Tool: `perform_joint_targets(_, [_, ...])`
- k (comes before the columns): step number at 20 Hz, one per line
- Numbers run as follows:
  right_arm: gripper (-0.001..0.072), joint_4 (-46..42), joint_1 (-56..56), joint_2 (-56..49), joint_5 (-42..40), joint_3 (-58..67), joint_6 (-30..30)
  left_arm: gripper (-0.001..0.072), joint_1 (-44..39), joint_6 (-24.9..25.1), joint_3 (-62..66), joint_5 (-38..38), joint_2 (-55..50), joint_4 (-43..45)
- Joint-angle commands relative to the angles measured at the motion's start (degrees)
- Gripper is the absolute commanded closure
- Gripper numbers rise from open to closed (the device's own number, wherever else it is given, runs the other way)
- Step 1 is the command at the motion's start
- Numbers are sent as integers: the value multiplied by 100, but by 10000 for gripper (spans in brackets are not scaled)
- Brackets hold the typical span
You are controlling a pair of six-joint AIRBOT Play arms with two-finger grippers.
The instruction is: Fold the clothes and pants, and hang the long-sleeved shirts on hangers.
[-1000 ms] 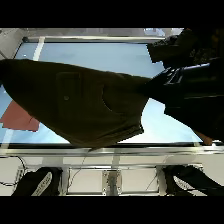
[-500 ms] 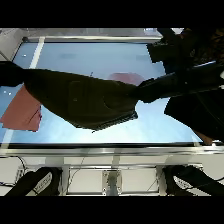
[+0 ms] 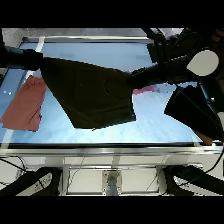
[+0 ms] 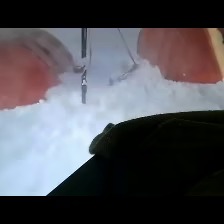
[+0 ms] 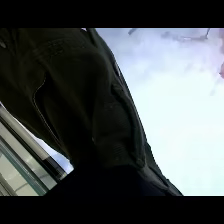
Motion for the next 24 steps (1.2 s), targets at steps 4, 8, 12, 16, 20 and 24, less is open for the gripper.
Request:
perform_joint_targets(4, [703, -26, 754, 754, 225, 39, 227, 698, -417, 9, -2, 20, 1174, -11])
perform_joint_targets(8, [703, -411, 1683, 964, 133, 39, 546, 698, -468, -339, -2, 527, 1873, 614])
perform_joint_targets(12, [703, -1499, 2218, 1056, 55, 39, 1016, 698, -468, -420, -7, 887, 2114, 1182])
perform_joint_targets(16, [704, -2509, 2065, 944, 306, 9, 1460, 697, -466, -415, -129, 881, 1703, 1241])
perform_joint_targets(20, [704, -2500, 1373, 588, 37, -372, 1353, 698, -466, -332, -968, 35, 881, 1464])
perform_joint_targets(24, [703, -2304, 632, -76, -828, -780, 1021, 697, -466, -330, -1427, -1517, -125, 1467])
